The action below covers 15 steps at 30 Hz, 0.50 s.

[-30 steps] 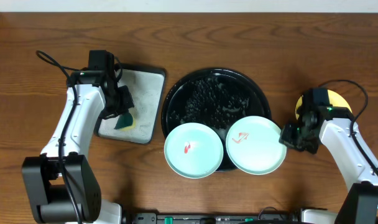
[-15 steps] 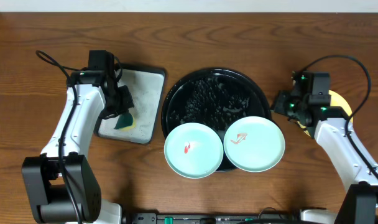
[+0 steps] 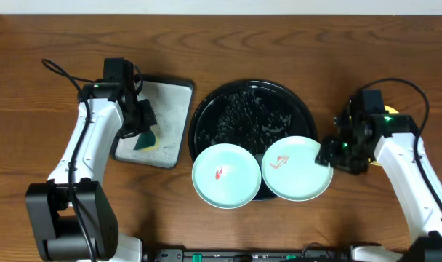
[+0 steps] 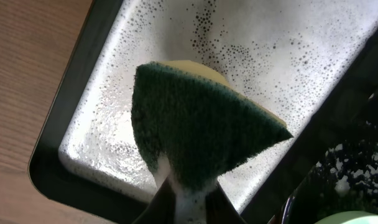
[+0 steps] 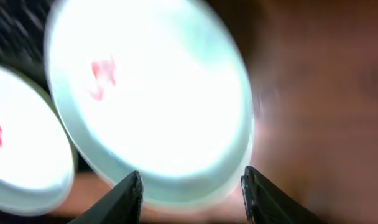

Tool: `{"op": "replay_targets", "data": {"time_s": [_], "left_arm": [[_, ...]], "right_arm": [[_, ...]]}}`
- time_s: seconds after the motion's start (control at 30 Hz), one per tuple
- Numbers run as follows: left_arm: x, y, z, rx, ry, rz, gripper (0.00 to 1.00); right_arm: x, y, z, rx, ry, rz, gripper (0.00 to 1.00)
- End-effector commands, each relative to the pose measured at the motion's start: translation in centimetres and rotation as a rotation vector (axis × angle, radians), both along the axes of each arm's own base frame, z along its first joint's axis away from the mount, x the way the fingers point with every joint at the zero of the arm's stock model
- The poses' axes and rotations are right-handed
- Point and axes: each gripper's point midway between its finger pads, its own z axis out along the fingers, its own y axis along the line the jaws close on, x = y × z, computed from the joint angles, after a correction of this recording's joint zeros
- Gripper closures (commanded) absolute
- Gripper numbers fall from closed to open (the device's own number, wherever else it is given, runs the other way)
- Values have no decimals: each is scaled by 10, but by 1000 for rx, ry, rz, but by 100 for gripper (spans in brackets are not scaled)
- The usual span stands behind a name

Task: Clean dirty plates on tray and stack at the side
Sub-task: 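Move the right gripper to the rim of the right green plate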

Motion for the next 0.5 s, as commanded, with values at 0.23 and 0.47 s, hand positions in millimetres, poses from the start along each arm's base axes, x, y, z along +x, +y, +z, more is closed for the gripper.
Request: {"op": "replay_targets", "data": {"time_s": [0.23,0.47], "left_arm": [[0,3,-2,14,6,-11,90],[-1,3,-2,14,9,-11,90]], "right_arm": [[-35,8,-49,6,125,-174,62],[-46,0,-68,-39,141,-212,80]]}}
